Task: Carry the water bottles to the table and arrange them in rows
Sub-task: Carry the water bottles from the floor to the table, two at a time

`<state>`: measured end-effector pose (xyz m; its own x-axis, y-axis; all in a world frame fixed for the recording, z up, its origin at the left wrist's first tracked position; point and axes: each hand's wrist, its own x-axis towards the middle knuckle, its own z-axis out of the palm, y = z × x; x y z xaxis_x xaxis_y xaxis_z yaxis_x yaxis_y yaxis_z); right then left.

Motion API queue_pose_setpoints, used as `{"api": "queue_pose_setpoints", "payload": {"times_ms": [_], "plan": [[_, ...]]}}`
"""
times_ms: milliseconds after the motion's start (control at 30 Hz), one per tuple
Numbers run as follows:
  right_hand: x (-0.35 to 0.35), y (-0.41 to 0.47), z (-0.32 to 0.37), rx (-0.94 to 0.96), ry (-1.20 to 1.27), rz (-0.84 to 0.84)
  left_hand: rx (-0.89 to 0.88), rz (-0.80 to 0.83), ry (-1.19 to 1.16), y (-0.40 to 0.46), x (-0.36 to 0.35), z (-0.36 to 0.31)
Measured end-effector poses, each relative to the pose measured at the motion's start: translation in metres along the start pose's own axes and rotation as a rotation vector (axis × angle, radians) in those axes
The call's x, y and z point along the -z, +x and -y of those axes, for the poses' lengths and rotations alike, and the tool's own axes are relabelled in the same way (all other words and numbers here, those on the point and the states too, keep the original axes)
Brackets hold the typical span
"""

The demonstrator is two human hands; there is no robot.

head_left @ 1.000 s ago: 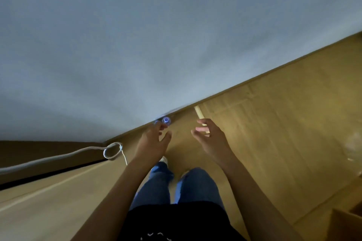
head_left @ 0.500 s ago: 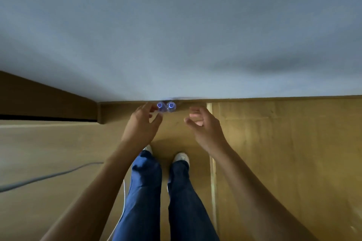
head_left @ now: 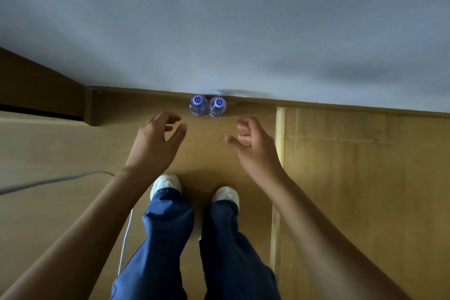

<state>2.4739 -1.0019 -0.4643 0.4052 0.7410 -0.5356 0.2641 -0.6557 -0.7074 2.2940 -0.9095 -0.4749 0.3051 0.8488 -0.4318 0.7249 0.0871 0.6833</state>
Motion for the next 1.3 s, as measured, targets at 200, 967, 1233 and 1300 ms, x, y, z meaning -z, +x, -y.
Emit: {"api": "queue_pose_setpoints", "payload": {"times_ms": [200,967,1233,1300], "plan": [[-0.06,0.076,-0.086,0.063,-0.074,0.039,-0.128,0.046,0.111,0.063,-0.074,0.082],[-0.148,0.287,-0.207,0.374,-0.136,-0.031,-0.475,-0.017,0.019,0.241,-0.199,0.206],[-0.146,0.276,-0.217,0.313,-0.045,-0.043,-0.516,0.026,0.043,0.24,-0.2,0.21],[-0.142,0.268,-0.213,0.322,-0.033,-0.037,-0.497,0.037,-0.003,0.233,-0.194,0.209]]}}
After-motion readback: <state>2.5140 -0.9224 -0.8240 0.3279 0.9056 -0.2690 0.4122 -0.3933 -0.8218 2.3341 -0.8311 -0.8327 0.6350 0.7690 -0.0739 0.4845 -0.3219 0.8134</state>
